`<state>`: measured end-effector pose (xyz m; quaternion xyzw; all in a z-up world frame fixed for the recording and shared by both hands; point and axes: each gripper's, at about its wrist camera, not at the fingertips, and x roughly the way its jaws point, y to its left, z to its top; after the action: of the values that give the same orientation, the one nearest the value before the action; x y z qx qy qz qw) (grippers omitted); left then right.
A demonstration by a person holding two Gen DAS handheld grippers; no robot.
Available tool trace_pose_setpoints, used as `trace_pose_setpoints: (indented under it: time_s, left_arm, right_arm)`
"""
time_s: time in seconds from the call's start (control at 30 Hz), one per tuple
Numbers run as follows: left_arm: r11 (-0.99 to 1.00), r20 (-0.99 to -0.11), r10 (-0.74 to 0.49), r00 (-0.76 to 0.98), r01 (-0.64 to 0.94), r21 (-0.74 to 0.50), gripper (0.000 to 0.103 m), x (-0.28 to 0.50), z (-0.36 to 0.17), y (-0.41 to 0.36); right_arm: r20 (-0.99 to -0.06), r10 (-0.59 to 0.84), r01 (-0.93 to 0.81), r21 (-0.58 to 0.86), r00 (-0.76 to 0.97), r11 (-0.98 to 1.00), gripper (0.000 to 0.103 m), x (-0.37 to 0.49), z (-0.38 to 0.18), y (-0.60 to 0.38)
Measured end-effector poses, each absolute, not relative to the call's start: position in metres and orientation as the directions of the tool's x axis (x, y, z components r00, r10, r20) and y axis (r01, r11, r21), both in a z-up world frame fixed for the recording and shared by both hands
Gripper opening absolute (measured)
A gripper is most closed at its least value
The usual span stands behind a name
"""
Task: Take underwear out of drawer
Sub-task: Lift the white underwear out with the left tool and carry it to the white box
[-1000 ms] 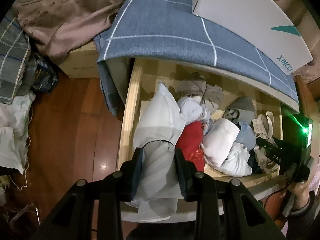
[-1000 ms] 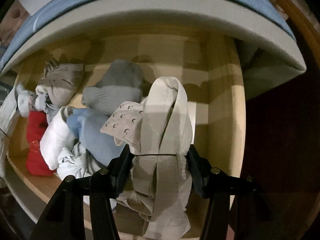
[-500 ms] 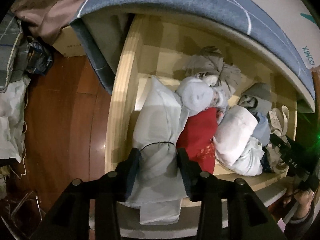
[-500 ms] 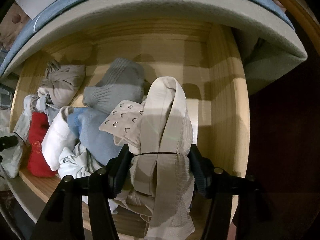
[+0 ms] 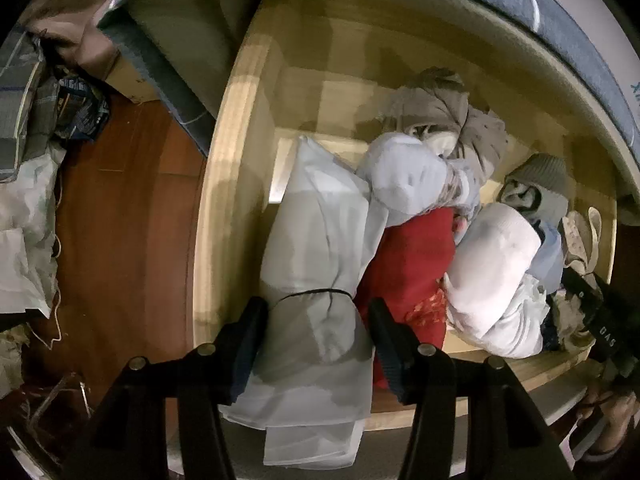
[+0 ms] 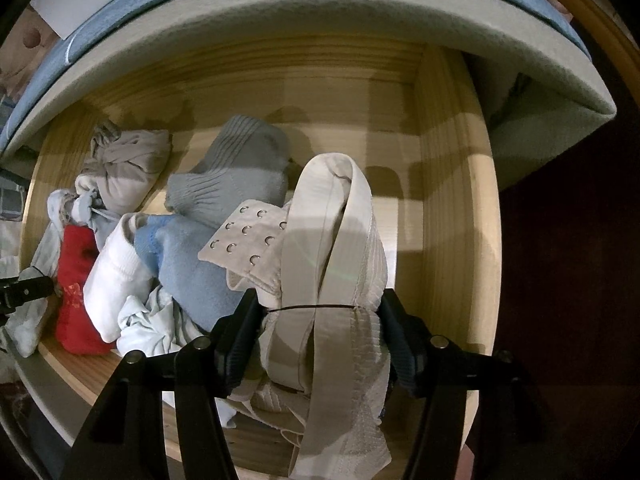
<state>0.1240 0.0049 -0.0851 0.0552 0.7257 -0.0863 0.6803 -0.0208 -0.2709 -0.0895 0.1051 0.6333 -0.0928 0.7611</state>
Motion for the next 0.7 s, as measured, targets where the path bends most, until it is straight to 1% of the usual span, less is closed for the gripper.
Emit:
trace_pose_setpoints:
  time_s: [0.03, 0.1, 0.13, 0.2, 0.3, 0.43, 0.7]
  left_arm:
    - [0.979, -0.997, -0.032, -0.070, 0.201, -0.046, 0.054, 0.122, -0.086, 0.001]
    - [0.973, -0.998, -0.003, -0.055, 0.232, -0.016, 0.046, 0.120, -0.085, -0.004]
    - [0.970, -0.999, 0.012, -0.048, 0.243, 0.000, 0.044, 0.118, -0.085, -0.007]
    - [0.969, -0.999, 0.030, -0.039, 0.248, 0.019, 0.037, 0.117, -0.084, -0.009]
    - [0.973, -0.999, 0.021, -0.034, 0.232, 0.012, 0.033, 0.117, -0.080, -0.006]
    - [0.973, -1.000, 0.008, -0.023, 0.231, 0.002, 0.031, 0.116, -0.068, -0.005]
    - [0.961, -1.000, -0.018, 0.013, 0.275, -0.013, 0.031, 0.105, -0.022, -0.002]
  right_arm:
    - [-0.983, -0.007, 0.276, 0.044, 0.181, 0.960, 0.057, -0.021, -0.090, -0.271]
    - [-0.983, -0.004, 0.279, 0.048, 0.182, 0.959, 0.057, -0.021, -0.090, -0.272]
    - [-0.983, -0.004, 0.280, 0.048, 0.183, 0.959, 0.057, -0.021, -0.090, -0.272]
    - [-0.983, -0.003, 0.281, 0.049, 0.184, 0.958, 0.057, -0.021, -0.090, -0.272]
    - [-0.983, -0.003, 0.285, 0.051, 0.184, 0.957, 0.057, -0.021, -0.090, -0.272]
    - [-0.982, 0.003, 0.293, 0.059, 0.187, 0.954, 0.057, -0.021, -0.090, -0.274]
    - [-0.982, 0.004, 0.295, 0.061, 0.188, 0.954, 0.057, -0.021, -0.090, -0.274]
